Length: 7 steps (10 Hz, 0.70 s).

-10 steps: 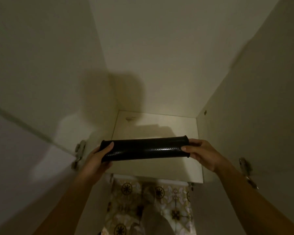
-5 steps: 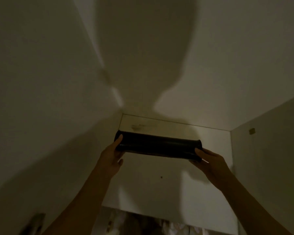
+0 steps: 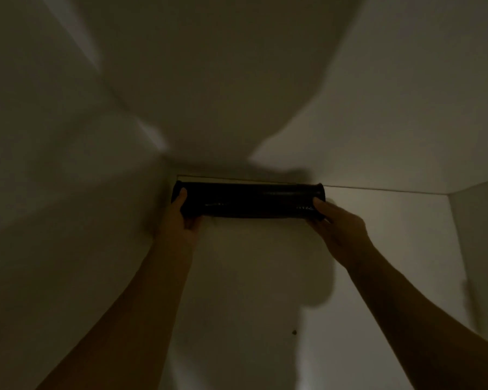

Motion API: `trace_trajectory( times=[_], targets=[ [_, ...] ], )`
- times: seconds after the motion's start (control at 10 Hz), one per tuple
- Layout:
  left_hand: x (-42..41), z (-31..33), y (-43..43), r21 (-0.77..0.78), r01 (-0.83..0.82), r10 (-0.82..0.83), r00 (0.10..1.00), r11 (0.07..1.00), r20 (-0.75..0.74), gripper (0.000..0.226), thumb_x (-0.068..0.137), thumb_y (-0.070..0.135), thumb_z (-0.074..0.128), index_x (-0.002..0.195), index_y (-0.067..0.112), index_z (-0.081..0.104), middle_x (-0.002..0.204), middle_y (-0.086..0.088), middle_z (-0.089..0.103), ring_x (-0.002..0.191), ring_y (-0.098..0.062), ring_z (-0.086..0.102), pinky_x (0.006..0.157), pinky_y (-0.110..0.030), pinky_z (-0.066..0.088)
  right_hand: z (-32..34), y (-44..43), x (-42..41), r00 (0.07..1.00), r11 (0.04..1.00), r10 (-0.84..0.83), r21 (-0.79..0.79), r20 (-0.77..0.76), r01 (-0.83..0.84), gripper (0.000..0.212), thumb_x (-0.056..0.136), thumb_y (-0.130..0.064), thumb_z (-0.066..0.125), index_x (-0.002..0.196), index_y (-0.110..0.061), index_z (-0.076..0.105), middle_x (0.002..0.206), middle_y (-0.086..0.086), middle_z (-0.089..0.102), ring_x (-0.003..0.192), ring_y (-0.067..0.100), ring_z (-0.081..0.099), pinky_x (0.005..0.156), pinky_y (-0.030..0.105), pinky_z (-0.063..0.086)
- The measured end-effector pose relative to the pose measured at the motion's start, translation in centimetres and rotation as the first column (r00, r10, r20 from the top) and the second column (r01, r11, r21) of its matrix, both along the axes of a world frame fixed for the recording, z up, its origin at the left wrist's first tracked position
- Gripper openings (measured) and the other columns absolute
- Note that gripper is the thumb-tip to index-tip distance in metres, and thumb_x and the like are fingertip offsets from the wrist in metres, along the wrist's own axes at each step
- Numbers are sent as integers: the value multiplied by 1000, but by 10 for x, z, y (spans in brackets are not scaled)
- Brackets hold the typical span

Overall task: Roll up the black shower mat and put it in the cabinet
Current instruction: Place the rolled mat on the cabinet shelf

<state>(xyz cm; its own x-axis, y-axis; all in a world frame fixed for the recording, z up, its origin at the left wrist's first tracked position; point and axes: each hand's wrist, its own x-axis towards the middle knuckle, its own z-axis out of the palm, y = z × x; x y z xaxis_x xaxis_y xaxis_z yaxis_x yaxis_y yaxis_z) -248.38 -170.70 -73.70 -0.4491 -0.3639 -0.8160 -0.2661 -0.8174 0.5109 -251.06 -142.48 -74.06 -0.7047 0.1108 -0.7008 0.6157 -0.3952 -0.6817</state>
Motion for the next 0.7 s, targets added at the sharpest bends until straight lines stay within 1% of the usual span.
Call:
trace_trajectory(
  times=[0.1, 0.2, 0.3, 0.4, 0.5, 0.6, 0.7],
  targets=[
    [-11, -28, -2, -5, -35, 35, 999, 999, 35, 45, 93, 19, 64, 136, 10, 53, 136, -13, 57, 122, -28, 56, 101, -42, 48, -25, -7, -2, 999, 998, -36, 50, 40, 34, 30, 83, -7, 73, 109, 5, 63, 116, 20, 66, 107, 32, 65, 95, 43, 54],
    [-22, -41, 0, -34, -2, 3, 1000, 999, 21, 46, 95, 23, 61, 138, 11, 50, 138, -13, 55, 124, -28, 54, 103, -42, 46, -38, -8, -6, 999, 996, 5, 89, 38, -8, 24, 86, -11, 71, 106, 1, 67, 113, 19, 67, 104, 28, 67, 90, 36, 57],
    [-35, -46, -3, -60, -20, 20, 1000, 998, 7, 46, 95, 21, 61, 138, 8, 51, 138, -12, 56, 124, -26, 55, 104, -40, 46, -43, -13, -12, 998, 988, 58, 144, 13, -60, 28, 88, -10, 69, 114, -1, 65, 116, 16, 67, 103, 26, 67, 86, 34, 58],
    [-31, -48, -6, -141, 43, -46, 999, 989, -16, 48, 95, 27, 62, 137, 9, 50, 135, -8, 58, 116, -19, 60, 97, -34, 52, -41, -18, -19, 1000, 989, 28, 145, 7, -29, 43, 85, -9, 73, 125, 2, 60, 118, 16, 66, 106, 28, 66, 88, 35, 57],
    [-23, -46, -3, -214, 173, -173, 985, 961, 22, 54, 95, 36, 59, 139, 9, 47, 133, -6, 58, 111, -16, 62, 90, -28, 54, -43, -18, -24, 999, 959, 50, 280, 20, -54, 59, 80, -14, 79, 131, 1, 55, 122, 17, 65, 107, 29, 66, 93, 41, 56],
    [-30, -52, -6, -231, 200, -183, 979, 952, 94, 55, 94, 32, 61, 141, 9, 45, 140, -9, 54, 123, -21, 57, 89, -29, 52, -44, -20, -25, 986, 837, 150, 522, 70, -164, 58, 78, -29, 82, 127, -5, 61, 117, 14, 68, 105, 28, 66, 97, 44, 53],
    [-35, -50, 1, -167, 165, -126, 967, 972, 222, 59, 92, 32, 60, 145, 14, 39, 148, -9, 46, 132, -26, 48, 96, -37, 44, -37, -21, -27, 965, 690, 220, 676, 145, -259, 66, 80, -43, 77, 134, -11, 55, 127, 11, 64, 115, 28, 60, 101, 43, 48]
  ],
)
